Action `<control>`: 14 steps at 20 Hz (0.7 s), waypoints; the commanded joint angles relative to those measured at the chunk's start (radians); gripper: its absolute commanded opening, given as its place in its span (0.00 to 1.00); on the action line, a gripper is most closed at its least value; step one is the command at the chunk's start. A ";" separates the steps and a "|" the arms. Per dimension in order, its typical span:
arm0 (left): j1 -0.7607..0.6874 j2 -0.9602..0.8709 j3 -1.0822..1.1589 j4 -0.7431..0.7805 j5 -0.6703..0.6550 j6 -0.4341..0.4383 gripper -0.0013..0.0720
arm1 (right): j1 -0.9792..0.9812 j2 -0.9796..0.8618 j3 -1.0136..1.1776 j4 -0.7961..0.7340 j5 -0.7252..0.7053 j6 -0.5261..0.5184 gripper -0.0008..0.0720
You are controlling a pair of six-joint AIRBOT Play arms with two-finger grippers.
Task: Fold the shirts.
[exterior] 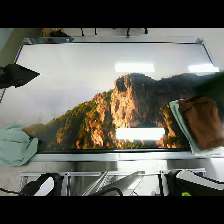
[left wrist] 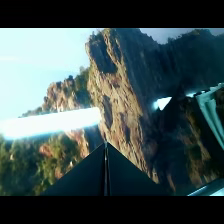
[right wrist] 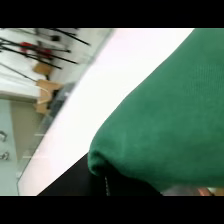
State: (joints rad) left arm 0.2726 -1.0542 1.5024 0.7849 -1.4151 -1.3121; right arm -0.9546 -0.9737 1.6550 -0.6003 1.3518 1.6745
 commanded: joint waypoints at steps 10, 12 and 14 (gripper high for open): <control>0.000 0.000 -0.001 0.001 0.000 0.030 0.04 | -0.246 0.026 0.001 0.009 0.315 0.101 0.04; 0.000 0.001 -0.001 0.001 0.000 0.029 0.04 | -0.246 0.024 0.001 0.065 0.207 0.077 0.04; 0.000 0.000 -0.001 0.002 0.000 0.030 0.04 | -0.233 0.014 0.001 0.110 0.114 0.020 0.04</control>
State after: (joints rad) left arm 0.2726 -1.0542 1.5021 0.7853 -1.4147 -1.2858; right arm -1.1976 -0.9516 1.6554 -0.5747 1.6039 1.7546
